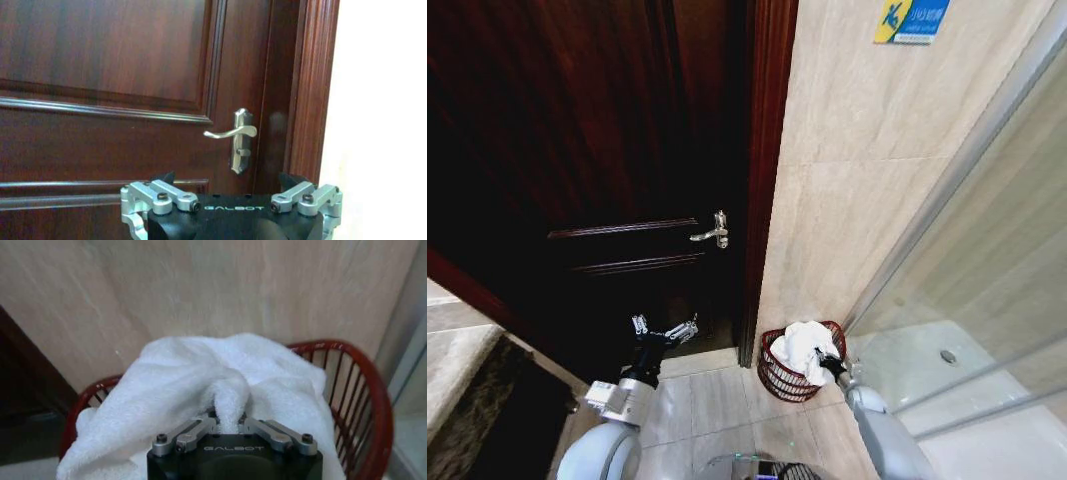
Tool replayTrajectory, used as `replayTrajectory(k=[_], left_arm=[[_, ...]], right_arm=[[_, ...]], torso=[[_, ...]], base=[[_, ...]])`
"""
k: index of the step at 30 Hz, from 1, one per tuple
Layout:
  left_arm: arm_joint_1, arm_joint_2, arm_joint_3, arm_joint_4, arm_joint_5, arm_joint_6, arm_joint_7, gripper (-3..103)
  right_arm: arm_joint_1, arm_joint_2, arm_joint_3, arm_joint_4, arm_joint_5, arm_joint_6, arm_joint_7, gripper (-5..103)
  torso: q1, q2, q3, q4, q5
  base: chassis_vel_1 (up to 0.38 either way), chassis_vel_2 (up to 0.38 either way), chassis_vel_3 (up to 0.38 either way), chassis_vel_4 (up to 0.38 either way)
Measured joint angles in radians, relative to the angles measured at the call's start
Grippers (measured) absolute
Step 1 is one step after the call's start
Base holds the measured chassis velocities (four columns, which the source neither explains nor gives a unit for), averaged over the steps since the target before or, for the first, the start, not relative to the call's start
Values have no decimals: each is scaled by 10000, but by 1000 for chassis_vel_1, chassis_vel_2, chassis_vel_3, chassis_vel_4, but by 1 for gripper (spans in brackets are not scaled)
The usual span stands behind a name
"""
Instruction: Discard the used towel into the hamper.
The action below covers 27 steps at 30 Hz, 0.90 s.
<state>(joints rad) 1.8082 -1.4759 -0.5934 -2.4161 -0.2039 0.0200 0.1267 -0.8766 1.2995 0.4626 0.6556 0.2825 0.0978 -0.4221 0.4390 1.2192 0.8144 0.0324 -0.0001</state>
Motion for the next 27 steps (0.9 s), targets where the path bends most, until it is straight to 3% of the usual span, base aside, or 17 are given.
replayTrajectory(k=[7, 11, 18, 27], left_arm=[[0, 1, 0, 0, 0, 0, 0, 100], [0, 1, 0, 0, 0, 0, 0, 100], [0, 0, 0, 0, 0, 0, 0, 100], [0, 0, 0, 0, 0, 0, 0, 100]], right_arm=[[1613, 270, -3, -2107, -795, -71, -199, 5], [2557, 199, -269, -3184, -1190, -460, -594, 5], [2804, 554, 96, -3852, -2320, -678, -488, 5], [2504, 907, 286, -3801, -2514, -735, 85, 5]], torso=[[1, -1, 1, 3, 1], [0, 0, 0, 0, -3], [1, 0, 0, 2, 0], [0, 0, -1, 3, 3]], base=[[0, 0, 0, 0], [0, 0, 0, 0], [0, 0, 0, 0], [0, 0, 0, 0]])
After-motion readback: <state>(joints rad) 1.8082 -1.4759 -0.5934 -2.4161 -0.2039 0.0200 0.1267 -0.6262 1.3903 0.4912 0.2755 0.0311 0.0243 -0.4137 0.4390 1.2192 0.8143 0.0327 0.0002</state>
